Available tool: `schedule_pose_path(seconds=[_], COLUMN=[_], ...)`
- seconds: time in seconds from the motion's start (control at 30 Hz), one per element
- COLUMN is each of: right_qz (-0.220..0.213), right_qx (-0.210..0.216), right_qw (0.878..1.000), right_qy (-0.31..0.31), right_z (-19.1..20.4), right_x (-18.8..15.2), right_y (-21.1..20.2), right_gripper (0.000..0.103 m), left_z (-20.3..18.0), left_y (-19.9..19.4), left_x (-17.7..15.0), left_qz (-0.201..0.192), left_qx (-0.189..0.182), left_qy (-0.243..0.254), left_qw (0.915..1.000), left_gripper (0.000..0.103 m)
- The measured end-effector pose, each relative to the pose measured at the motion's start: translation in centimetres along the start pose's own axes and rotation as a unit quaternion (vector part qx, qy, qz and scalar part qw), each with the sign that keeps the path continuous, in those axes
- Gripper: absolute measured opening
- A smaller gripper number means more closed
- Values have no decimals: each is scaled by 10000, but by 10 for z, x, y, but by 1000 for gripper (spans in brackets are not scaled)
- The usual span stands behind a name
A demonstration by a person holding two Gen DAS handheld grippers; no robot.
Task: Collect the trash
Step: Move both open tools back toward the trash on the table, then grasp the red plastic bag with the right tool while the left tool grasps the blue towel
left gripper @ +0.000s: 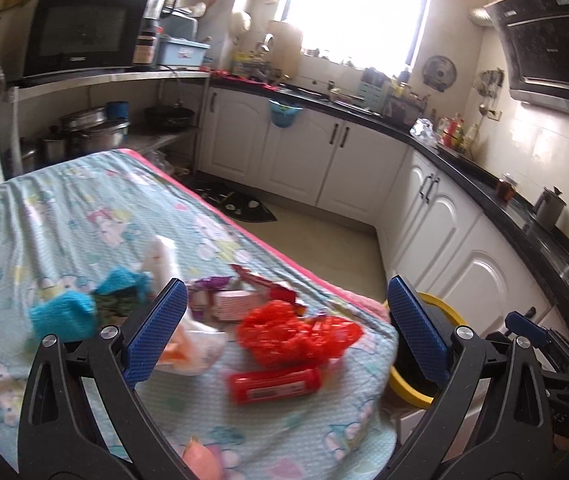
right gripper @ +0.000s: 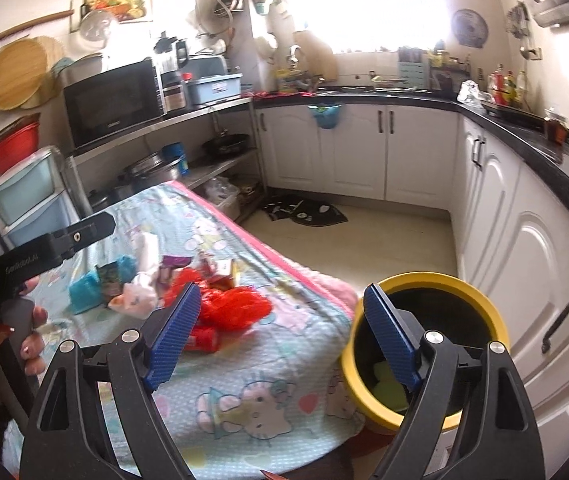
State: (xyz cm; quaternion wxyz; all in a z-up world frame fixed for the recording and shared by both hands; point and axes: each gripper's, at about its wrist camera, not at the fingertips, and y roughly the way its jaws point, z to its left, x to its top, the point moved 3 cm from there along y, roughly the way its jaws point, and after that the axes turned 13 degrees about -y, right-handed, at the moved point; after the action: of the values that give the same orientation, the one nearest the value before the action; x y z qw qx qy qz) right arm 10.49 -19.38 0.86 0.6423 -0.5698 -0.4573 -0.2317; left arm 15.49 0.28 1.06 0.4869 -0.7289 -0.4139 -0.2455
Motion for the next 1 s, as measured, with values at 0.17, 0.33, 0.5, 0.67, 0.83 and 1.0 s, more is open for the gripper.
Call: schedule_pose_path(seconds=[0.17,0.33,0.5,0.67,0.83,1.0], right_qz=[57,104,218,375,573,729], right_qx=[225,455,621,693,711,736], right_qw=[9995,9976,9946,9916,9891,9865], right_qy=[-208,-505,-804,-1030,-1153,-1272], right_z=[24,49,72,86,95,100], right_x=[4,8,12,11,10,8], right_y=[10,23,44,69,97,119], right_gripper=[81,81,81,81,81,81], left_z=[32,63,91,122,154,188], left_y=[-11,-20,-23,-24,-18,-7], left_x=[7,10,13,11,6,-1], left_qz=[-112,-195,-196,-130,-25,148], left_qx=[240,521,782,1095,1397,1615], left_qy=[-154,-300,-329,-313,-429,-647], left_qw=[9995,9980,9962,9934,9893,9846], left_gripper=[92,92,92,92,92,92])
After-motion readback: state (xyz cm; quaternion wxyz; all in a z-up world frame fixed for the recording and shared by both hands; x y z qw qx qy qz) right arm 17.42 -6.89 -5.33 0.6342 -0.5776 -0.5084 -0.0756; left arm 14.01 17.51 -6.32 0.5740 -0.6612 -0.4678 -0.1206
